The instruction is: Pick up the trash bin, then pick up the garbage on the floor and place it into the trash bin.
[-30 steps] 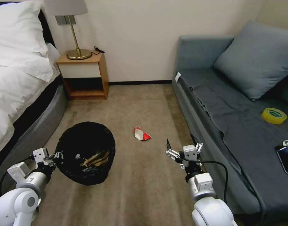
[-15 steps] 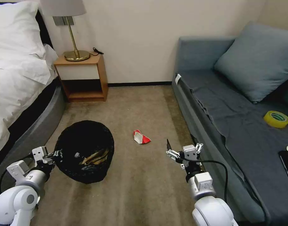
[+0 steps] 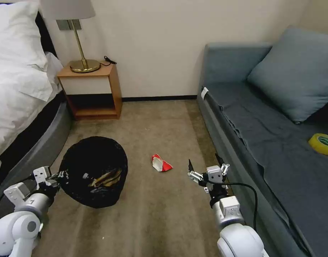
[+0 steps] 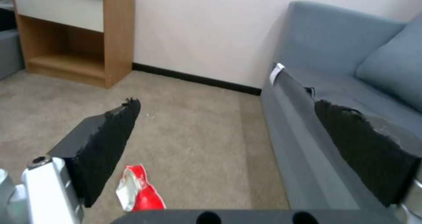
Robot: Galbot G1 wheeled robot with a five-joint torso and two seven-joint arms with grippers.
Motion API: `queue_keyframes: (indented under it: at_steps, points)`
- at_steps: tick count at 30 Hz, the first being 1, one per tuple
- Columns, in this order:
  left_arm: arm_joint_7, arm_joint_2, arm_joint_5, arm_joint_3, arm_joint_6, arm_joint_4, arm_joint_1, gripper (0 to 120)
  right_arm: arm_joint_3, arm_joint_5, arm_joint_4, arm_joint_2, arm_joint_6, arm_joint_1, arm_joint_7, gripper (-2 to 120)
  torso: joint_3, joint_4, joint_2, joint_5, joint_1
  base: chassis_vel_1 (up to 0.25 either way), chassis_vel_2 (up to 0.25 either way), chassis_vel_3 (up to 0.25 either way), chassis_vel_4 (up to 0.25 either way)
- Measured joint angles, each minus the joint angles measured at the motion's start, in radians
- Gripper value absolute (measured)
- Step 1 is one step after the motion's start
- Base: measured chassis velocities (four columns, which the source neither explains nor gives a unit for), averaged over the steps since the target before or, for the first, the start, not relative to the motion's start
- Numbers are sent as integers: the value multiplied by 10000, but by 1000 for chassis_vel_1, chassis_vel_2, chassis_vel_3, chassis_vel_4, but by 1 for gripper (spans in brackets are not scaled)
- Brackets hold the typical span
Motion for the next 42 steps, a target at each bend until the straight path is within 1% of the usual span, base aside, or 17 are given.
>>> queue_keyframes:
  at_steps: [11, 22, 31, 35, 39, 40, 42]
  points:
    - [0, -44, -4, -19, 0, -58, 28, 3, -62, 31, -18, -19, -47, 49, -14, 100, 0, 1, 1, 1, 0, -112, 113, 107, -112]
    - [-8, -28, -17, -23, 6, -40, -6, 3, -164, 99, -126, -46, -123, 210, 0, 100, -1, 0, 1, 1, 0, -160, 162, 160, -158]
    - [-6, -28, -29, -24, 5, 24, -6, 3, -540, 161, -409, -180, -90, 366, 114, 100, 0, 0, 0, 0, 0, -109, 107, 111, -127]
    - [-2, -3, -50, -57, -6, 72, -10, 3, -784, 363, -691, -373, 119, 607, 170, 100, 0, 1, 1, 0, 0, -48, 48, 68, -47]
    - [8, 77, -79, -99, -13, 152, -59, 3, -1167, 1096, -1130, -1065, 144, 1188, 78, 100, -1, 1, 1, 0, 0, 0, 0, 0, 0]
    - [8, 77, -79, -99, -13, 152, -59, 3, -1167, 1096, -1130, -1065, 144, 1188, 78, 100, -1, 1, 1, 0, 0, 0, 0, 0, 0]
    - [14, 101, -48, -146, -15, 194, -99, 3, -1370, 1463, -1393, -1562, 71, 1553, -70, 100, -1, 1, 0, 1, 0, 0, 0, 0, 0]
